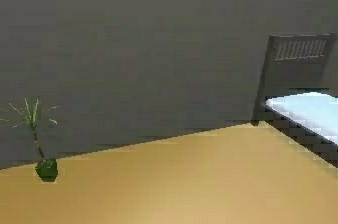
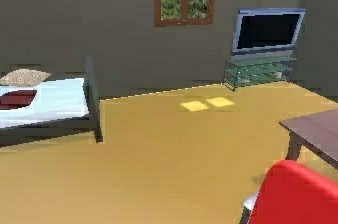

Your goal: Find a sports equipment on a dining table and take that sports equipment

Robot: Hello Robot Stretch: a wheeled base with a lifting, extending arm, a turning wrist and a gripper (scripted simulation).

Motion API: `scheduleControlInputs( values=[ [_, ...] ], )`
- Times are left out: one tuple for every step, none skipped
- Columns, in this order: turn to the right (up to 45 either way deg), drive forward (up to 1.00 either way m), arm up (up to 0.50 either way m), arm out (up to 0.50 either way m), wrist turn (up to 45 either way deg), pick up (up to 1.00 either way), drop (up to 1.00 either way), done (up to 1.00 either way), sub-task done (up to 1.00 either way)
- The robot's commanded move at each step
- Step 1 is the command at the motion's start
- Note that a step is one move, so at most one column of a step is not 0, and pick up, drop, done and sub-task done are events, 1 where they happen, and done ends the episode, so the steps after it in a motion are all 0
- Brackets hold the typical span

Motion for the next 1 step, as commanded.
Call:
scheduleControlInputs(
  values=[
    [-9.0, 0.00, 0.00, 0.00, 0.0, 0.00, 0.00, 0.00, 0.00]
  ],
)
